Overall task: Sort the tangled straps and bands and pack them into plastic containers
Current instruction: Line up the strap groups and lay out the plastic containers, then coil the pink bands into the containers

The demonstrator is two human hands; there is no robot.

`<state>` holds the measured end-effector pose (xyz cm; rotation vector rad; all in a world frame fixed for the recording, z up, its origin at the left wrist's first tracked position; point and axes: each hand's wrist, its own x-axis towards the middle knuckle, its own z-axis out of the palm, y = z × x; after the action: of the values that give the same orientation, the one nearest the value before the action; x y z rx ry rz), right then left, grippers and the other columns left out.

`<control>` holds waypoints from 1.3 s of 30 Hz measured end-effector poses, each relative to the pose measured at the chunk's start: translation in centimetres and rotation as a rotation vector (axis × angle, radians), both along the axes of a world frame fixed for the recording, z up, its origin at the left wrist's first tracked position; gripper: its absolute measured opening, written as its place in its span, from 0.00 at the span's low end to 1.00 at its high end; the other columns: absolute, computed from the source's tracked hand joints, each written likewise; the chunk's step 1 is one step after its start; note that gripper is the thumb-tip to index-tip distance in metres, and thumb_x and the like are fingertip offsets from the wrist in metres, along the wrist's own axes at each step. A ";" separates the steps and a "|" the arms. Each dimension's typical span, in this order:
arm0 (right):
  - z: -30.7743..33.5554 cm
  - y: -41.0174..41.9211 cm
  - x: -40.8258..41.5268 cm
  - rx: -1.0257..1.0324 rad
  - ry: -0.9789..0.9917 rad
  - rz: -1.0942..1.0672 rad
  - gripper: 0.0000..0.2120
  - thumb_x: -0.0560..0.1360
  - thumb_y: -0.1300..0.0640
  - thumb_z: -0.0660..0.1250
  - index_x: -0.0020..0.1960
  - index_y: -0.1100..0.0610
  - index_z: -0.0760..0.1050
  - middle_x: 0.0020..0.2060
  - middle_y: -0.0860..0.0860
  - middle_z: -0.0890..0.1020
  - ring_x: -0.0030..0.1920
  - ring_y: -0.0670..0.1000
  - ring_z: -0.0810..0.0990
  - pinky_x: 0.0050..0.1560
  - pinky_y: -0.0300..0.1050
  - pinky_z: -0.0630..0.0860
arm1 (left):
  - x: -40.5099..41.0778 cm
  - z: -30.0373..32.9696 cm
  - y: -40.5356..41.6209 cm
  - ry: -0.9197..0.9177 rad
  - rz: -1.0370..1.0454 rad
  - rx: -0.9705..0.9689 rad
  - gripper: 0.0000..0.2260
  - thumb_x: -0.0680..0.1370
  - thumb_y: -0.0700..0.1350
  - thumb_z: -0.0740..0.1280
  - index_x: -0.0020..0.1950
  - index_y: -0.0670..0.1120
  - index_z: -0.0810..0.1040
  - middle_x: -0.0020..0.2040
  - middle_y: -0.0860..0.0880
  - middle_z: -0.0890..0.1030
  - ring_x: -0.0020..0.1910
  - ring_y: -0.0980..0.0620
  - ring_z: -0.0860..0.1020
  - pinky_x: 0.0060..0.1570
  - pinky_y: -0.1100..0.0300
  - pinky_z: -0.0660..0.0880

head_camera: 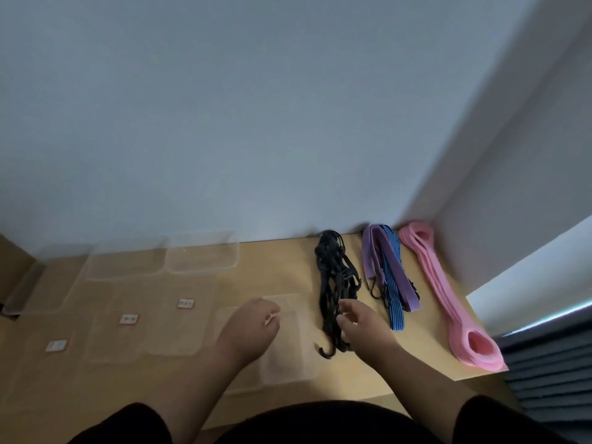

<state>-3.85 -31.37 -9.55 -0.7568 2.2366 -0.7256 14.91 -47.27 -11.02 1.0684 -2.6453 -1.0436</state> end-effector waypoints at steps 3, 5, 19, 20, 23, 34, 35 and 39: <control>0.1 1.7 -2.2 -0.026 0.013 0.013 0.18 0.82 0.51 0.63 0.72 0.48 0.72 0.61 0.44 0.78 0.54 0.42 0.77 0.36 0.28 0.72 | -3.4 1.1 1.3 -0.040 -0.051 0.013 0.14 0.82 0.46 0.61 0.63 0.45 0.79 0.59 0.49 0.79 0.58 0.52 0.76 0.59 0.60 0.71; 0.4 2.9 -4.1 -0.035 0.013 0.012 0.17 0.82 0.51 0.63 0.70 0.47 0.72 0.62 0.45 0.78 0.54 0.41 0.76 0.39 0.27 0.73 | -5.9 1.8 2.7 -0.086 -0.083 0.026 0.13 0.81 0.48 0.59 0.55 0.43 0.80 0.55 0.46 0.80 0.57 0.48 0.77 0.58 0.52 0.73; -0.3 15.1 -18.8 0.050 0.158 -0.035 0.15 0.80 0.54 0.63 0.66 0.47 0.76 0.57 0.40 0.76 0.54 0.42 0.75 0.59 0.36 0.72 | -23.0 1.2 14.8 -0.201 -0.349 0.142 0.13 0.80 0.48 0.62 0.63 0.49 0.79 0.58 0.51 0.80 0.57 0.54 0.78 0.59 0.58 0.75; -0.5 16.0 -19.6 0.081 0.162 -0.010 0.16 0.80 0.54 0.63 0.67 0.47 0.76 0.58 0.42 0.77 0.55 0.43 0.76 0.60 0.38 0.73 | -24.0 0.9 15.9 -0.206 -0.374 0.133 0.14 0.80 0.48 0.62 0.64 0.49 0.78 0.60 0.51 0.80 0.56 0.54 0.78 0.58 0.60 0.74; -0.9 18.6 -21.4 0.174 0.173 0.102 0.17 0.76 0.52 0.66 0.65 0.48 0.79 0.58 0.44 0.80 0.54 0.44 0.78 0.59 0.40 0.77 | -26.9 0.2 18.9 -0.224 -0.430 0.140 0.17 0.81 0.50 0.62 0.70 0.50 0.74 0.64 0.53 0.75 0.58 0.57 0.76 0.58 0.62 0.72; -3.3 24.4 -24.2 0.266 0.433 0.512 0.17 0.80 0.50 0.65 0.68 0.42 0.73 0.63 0.45 0.75 0.62 0.51 0.70 0.65 0.49 0.68 | -31.7 -2.6 25.8 -0.245 -0.594 0.042 0.13 0.81 0.51 0.62 0.65 0.58 0.75 0.64 0.57 0.72 0.60 0.56 0.71 0.61 0.57 0.72; -3.5 24.4 -24.4 0.260 0.455 0.530 0.16 0.80 0.50 0.63 0.67 0.44 0.73 0.63 0.46 0.75 0.62 0.51 0.70 0.65 0.49 0.68 | -31.8 -2.9 25.9 -0.245 -0.601 0.016 0.13 0.81 0.51 0.62 0.65 0.57 0.75 0.64 0.55 0.73 0.60 0.55 0.71 0.60 0.57 0.72; -3.9 24.3 -24.5 0.240 0.482 0.561 0.16 0.81 0.51 0.62 0.68 0.45 0.70 0.64 0.48 0.74 0.63 0.53 0.70 0.67 0.50 0.68 | -31.9 -3.5 26.1 -0.281 -0.618 -0.108 0.12 0.81 0.51 0.62 0.64 0.54 0.75 0.60 0.53 0.75 0.59 0.53 0.71 0.59 0.56 0.70</control>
<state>-28.32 -7.04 -13.49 -1.4648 2.2807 0.0042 -17.03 -21.18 -14.54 0.3914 -3.3245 -0.8549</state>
